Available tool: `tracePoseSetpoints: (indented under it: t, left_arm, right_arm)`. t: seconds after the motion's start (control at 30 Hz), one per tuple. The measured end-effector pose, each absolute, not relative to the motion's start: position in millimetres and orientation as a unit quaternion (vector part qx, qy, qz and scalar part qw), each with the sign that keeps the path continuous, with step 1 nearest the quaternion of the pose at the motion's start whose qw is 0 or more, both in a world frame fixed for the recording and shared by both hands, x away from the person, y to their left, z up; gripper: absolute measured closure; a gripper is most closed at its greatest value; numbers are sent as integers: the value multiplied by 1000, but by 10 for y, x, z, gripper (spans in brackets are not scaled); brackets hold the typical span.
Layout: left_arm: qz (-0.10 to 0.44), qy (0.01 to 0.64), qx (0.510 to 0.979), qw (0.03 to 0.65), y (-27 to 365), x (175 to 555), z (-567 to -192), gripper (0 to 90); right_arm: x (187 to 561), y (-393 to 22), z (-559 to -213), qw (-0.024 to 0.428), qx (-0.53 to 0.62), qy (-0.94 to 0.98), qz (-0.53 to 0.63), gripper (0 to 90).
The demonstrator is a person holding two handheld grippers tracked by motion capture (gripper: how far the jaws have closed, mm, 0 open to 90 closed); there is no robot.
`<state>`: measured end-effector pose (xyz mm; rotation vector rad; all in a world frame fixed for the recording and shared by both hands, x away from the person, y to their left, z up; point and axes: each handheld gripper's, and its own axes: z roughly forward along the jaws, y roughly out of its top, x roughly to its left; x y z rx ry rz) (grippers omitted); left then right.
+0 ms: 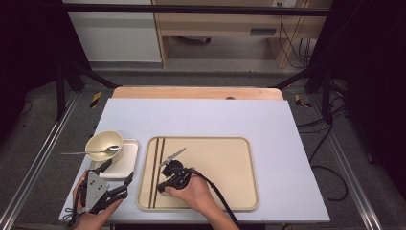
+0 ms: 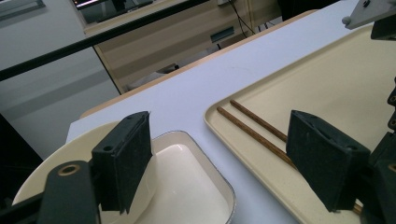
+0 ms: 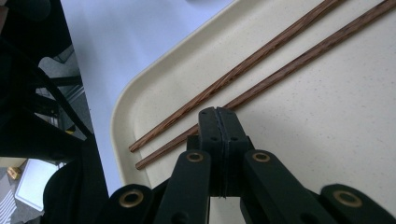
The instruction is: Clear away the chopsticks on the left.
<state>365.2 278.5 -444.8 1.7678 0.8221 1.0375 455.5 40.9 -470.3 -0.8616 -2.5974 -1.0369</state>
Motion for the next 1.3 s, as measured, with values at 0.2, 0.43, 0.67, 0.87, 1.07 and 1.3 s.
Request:
tracePoseSetpoints:
  t: [0.2, 0.43, 0.67, 0.87, 1.07, 1.3]
  left_arm:
    - [419, 334, 713, 452, 2786, 3653, -4448, 220]
    - [419, 333, 715, 450, 2788, 3656, -4449, 220]
    - [419, 333, 715, 450, 2780, 3656, -4452, 220]
    - [419, 334, 715, 449, 2784, 3661, -4458, 219]
    - [416, 335, 716, 449, 2785, 3672, -4471, 217]
    - [416, 334, 713, 455, 2790, 3689, -4483, 207]
  right_arm:
    - [4578, 338, -4674, 91, -291, -882, -360, 900]
    - [4661, 135, -4626, 65, -310, -870, -377, 900]
    - [4710, -38, -4594, 39, -313, -863, -395, 813]
    - [4708, -193, -4535, -10, -303, -859, -412, 552]
    - [4684, -395, -4462, -57, -303, -854, -420, 319]
    - [4646, -840, -4402, -125, -319, -837, -426, 125]
